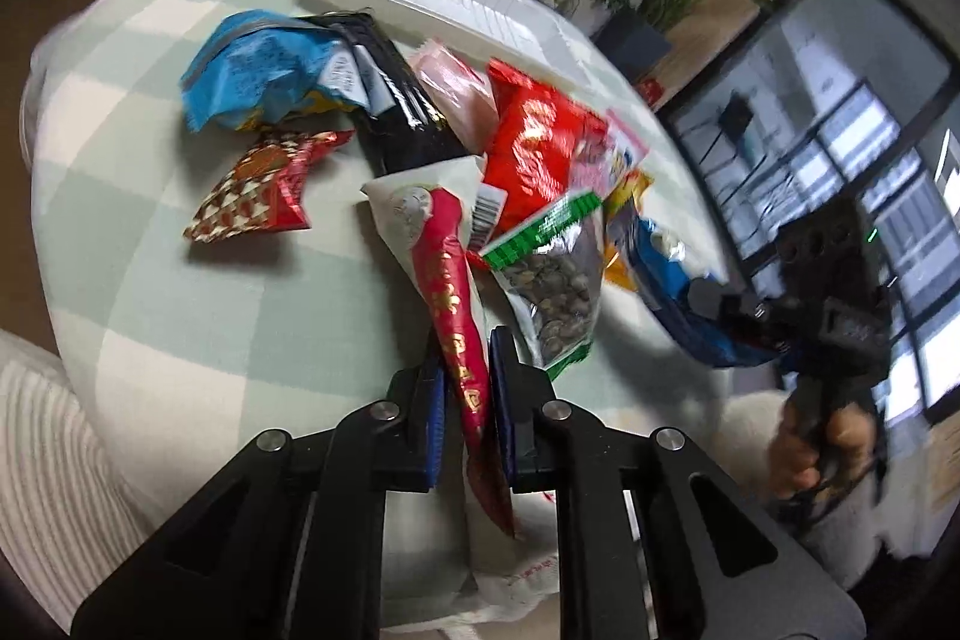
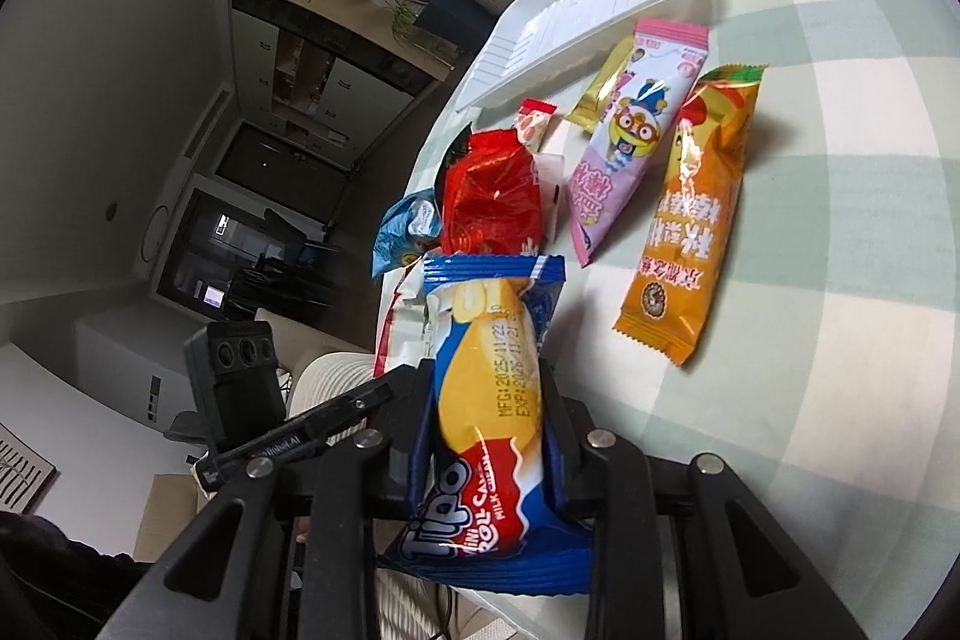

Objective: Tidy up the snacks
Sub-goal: 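Close the left tool on the white-red bag while the right tool grips the blue Tipo packet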

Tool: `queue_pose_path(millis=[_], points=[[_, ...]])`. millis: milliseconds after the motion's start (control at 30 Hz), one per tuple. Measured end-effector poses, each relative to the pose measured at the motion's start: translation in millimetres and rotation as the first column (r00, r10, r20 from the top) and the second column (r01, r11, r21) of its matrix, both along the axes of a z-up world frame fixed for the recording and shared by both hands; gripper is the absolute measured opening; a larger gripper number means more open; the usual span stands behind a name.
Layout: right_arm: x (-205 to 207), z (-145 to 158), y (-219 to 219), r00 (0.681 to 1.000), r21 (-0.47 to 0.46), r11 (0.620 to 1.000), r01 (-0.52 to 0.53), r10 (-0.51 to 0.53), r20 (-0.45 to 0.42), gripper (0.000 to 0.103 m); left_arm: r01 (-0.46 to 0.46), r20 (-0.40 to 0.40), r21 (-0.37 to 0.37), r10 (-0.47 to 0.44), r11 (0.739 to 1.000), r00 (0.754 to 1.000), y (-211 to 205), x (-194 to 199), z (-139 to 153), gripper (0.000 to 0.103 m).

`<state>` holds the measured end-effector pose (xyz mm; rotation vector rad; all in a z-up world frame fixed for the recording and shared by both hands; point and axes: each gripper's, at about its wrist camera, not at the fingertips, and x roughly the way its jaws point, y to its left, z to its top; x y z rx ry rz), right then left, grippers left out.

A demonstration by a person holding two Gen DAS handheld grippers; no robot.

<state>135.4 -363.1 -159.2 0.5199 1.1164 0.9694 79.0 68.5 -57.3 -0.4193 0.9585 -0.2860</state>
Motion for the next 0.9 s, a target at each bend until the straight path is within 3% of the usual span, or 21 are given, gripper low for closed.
queue_pose_path(millis=[233,333,533,600,667,900], points=[[-2.0,-4.5,3.8,1.0,-0.01,1.0,0.009,-0.009,0.012,0.034,0.042,0.005,0.158,-0.043,0.987,0.999,-23.0,10.0,-3.4,0.016],[-1.6,-5.9,1.1,1.0,0.003,1.0,0.019,-0.019,0.01,0.034,0.047,0.013,0.134,-0.049,0.99,0.999,-24.7,12.0,-1.0,0.015],[-3.9,-5.7,-3.1,0.999,-0.051,0.998,0.021,-0.019,0.04,0.034,0.015,0.004,-0.008,-0.015,1.0,1.0,5.5,8.4,-7.9,0.012],[-8.2,-1.3,1.2,0.997,-0.115,0.993,0.019,-0.009,0.083,0.037,0.016,0.005,-0.016,-0.016,1.0,1.0,8.3,7.1,-8.1,0.012],[-15.1,5.0,9.3,0.99,-0.197,0.98,0.013,0.015,0.139,0.051,0.016,0.004,-0.019,-0.016,1.0,1.0,9.8,7.2,-8.2,0.012],[-40.7,7.2,39.0,0.954,-0.427,0.904,-0.009,0.136,0.269,0.054,0.02,0.005,-0.019,-0.02,1.0,1.0,12.7,4.3,-9.4,0.012]])
